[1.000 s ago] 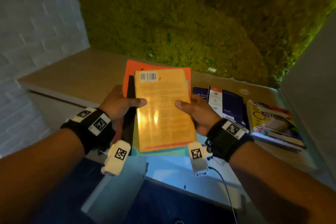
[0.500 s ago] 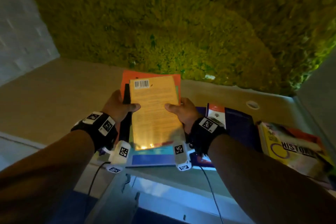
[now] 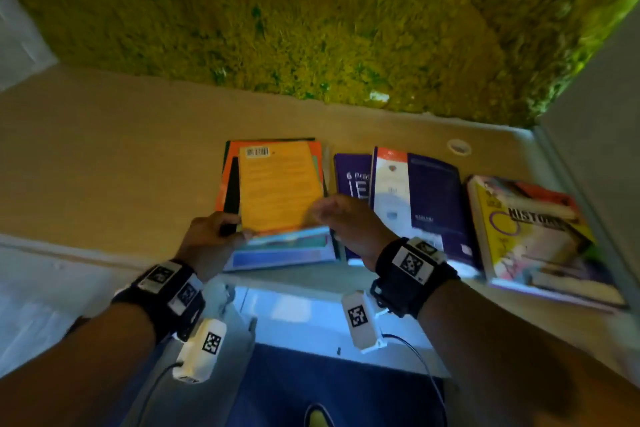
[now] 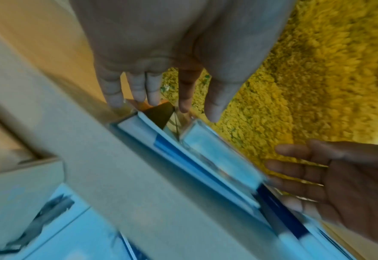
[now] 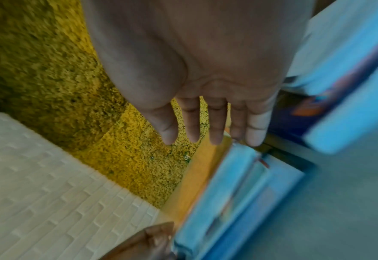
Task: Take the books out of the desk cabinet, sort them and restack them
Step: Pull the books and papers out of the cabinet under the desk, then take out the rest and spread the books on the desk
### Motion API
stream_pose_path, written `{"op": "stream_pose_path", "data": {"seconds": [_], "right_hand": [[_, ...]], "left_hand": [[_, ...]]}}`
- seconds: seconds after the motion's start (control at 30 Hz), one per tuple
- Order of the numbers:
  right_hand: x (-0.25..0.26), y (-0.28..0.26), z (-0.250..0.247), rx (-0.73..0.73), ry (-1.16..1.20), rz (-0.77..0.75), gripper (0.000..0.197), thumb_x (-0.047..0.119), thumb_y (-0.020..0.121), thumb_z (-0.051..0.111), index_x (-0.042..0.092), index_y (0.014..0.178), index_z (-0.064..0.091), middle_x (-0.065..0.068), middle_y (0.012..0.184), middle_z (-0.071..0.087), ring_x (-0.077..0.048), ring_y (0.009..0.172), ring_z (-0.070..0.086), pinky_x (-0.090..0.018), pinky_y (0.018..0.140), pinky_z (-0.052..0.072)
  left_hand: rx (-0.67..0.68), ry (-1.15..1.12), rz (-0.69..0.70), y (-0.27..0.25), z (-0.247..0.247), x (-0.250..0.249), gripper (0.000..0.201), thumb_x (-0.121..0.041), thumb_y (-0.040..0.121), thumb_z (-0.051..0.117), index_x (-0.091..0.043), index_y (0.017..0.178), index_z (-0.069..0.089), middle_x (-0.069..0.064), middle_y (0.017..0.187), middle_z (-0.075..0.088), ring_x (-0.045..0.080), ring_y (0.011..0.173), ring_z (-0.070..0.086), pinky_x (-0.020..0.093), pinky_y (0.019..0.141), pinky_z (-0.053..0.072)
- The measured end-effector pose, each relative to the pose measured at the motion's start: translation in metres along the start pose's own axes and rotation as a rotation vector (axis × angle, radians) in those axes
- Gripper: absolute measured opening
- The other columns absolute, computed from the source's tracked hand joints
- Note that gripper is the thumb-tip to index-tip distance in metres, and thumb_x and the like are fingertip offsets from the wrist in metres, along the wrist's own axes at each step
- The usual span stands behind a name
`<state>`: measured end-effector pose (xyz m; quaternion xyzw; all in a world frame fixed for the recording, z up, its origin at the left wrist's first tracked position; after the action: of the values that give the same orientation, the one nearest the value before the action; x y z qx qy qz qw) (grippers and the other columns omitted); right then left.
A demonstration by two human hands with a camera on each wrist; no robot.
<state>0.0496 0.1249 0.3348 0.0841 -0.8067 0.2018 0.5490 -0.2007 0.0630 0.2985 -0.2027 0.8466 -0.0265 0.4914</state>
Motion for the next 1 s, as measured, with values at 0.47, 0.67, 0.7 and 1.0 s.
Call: {"op": "stream_pose_path", "data": {"seconds": [0.47, 0.67, 0.7, 1.0], "right_hand": [[-0.231, -0.139, 0.099, 0.075, 0.104, 0.481, 0.007, 0.019, 0.097, 0.061, 0.014, 0.092, 0.064, -0.011, 0.091, 0.064, -0.027, 0.081, 0.061, -0.033, 0.071, 0.046], [-0.321, -0.061, 0.063, 0.013, 0.168, 0.552, 0.013, 0.025, 0.086, 0.059, 0.02, 0.082, 0.047, -0.009, 0.079, 0.045, -0.021, 0.069, 0.034, -0.029, 0.06, 0.024], [-0.334, -0.043, 0.053, -0.012, 0.167, 0.551, 0.015, 0.028, 0.092, 0.056, 0.018, 0.083, 0.05, -0.008, 0.079, 0.049, -0.021, 0.067, 0.039, -0.028, 0.06, 0.027], [-0.407, 0.143, -0.022, -0.262, -0.074, 0.215, 0.028, 0.023, 0.102, 0.058, 0.027, 0.075, 0.051, 0.002, 0.078, 0.053, -0.012, 0.065, 0.054, -0.036, 0.074, 0.052]], "left_hand": [[0.416, 0.194, -0.046, -0.116, 0.134, 0.145, 0.034, -0.038, 0.09, 0.068, -0.017, 0.116, 0.066, 0.007, 0.122, 0.065, 0.026, 0.11, 0.062, 0.036, 0.087, 0.047], [0.407, 0.206, -0.079, -0.016, 0.208, 0.179, 0.038, -0.037, 0.094, 0.064, -0.01, 0.121, 0.064, 0.011, 0.119, 0.061, 0.033, 0.114, 0.06, 0.041, 0.092, 0.047], [0.377, 0.189, -0.067, 0.007, 0.218, 0.178, 0.03, -0.034, 0.094, 0.064, -0.01, 0.112, 0.066, 0.011, 0.108, 0.062, 0.032, 0.103, 0.063, 0.037, 0.088, 0.047], [0.293, 0.496, 0.189, 0.171, 0.318, 0.188, 0.045, -0.048, 0.094, 0.054, -0.011, 0.119, 0.059, 0.012, 0.098, 0.061, 0.026, 0.086, 0.059, 0.022, 0.076, 0.049]]}}
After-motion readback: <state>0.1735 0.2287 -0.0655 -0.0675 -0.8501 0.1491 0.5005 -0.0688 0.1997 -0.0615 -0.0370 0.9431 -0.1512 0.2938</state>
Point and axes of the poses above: each hand's wrist, its own y-axis towards the middle knuckle, its own z-axis out of the palm, x = y × z, the point moved 10 cm from there along y, towards the middle knuckle
